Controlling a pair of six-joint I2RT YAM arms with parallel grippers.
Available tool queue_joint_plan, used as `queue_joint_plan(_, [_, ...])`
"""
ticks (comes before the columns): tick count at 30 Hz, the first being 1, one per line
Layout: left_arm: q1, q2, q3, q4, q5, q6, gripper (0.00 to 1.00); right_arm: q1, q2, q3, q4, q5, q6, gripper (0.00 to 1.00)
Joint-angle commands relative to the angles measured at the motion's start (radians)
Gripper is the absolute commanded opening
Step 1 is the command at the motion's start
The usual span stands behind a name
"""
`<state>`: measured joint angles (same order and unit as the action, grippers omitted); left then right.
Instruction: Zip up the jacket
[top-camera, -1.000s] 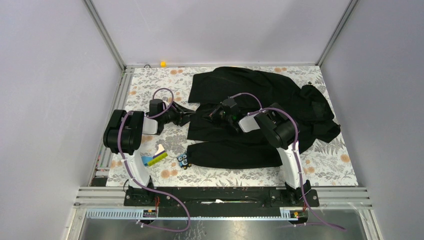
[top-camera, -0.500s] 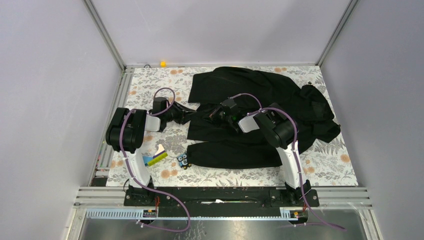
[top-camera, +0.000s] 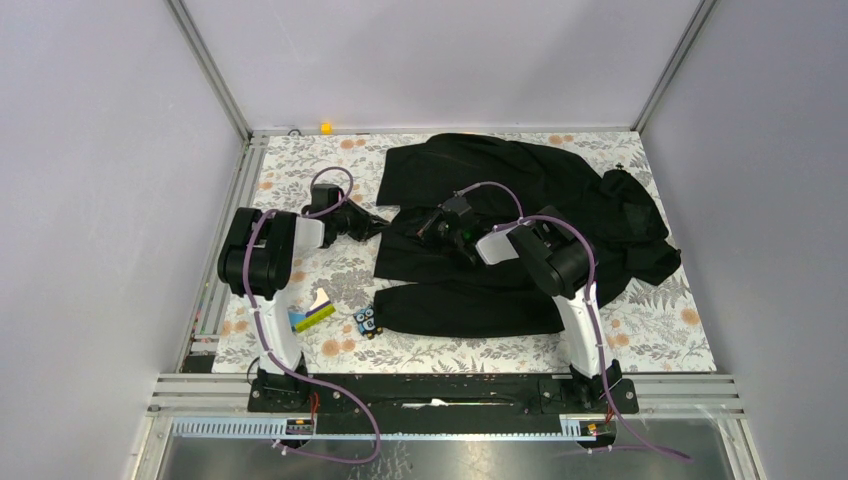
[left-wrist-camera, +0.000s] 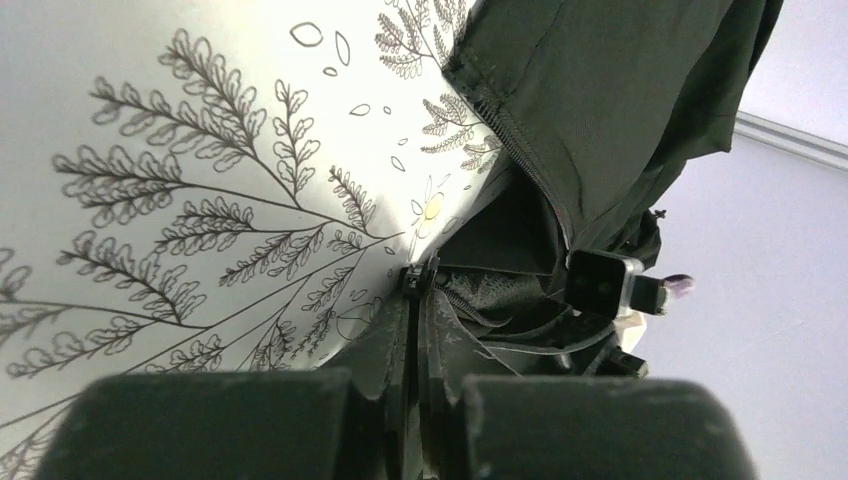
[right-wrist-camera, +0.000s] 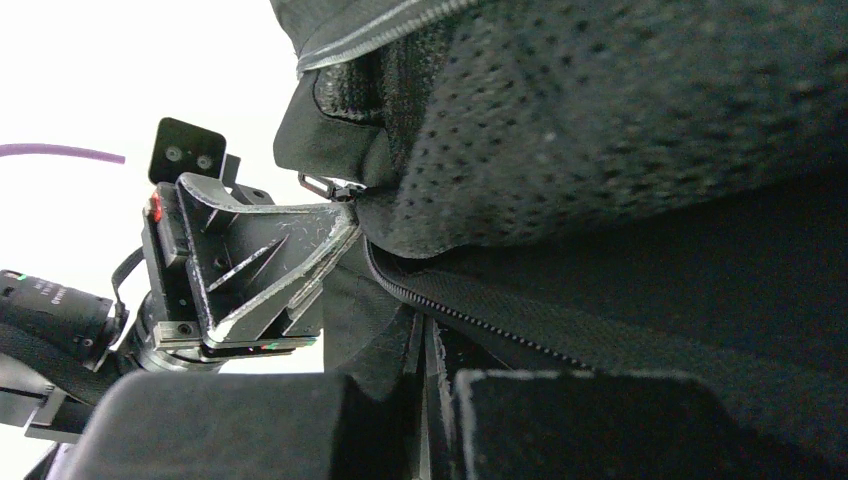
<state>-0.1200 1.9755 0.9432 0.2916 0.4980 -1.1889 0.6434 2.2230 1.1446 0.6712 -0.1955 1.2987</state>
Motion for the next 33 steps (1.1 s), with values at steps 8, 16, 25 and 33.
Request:
queue_joint_plan(8, [0.005,-0.154,-0.055,0.204,0.119,0.165,0.0,0.016,-0.248,0.019,-0.166,0.077,-0.652,0.37])
queue_joint_plan(16, [0.003,-0.205,-0.118,0.45,0.329,0.146,0.0,-0.006,-0.408,0.12,-0.386,-0.114,-1.133,0.79])
queue_joint_plan(25, [0.0,-0.335,-0.228,0.582,0.306,0.223,0.0,-0.078,-0.385,0.237,-0.48,-0.331,-1.156,0.99])
queue_joint_plan(33, [-0.005,-0.287,-0.27,0.838,0.363,0.098,0.0,-0.143,-0.265,0.269,-0.378,-0.6,-1.072,0.84])
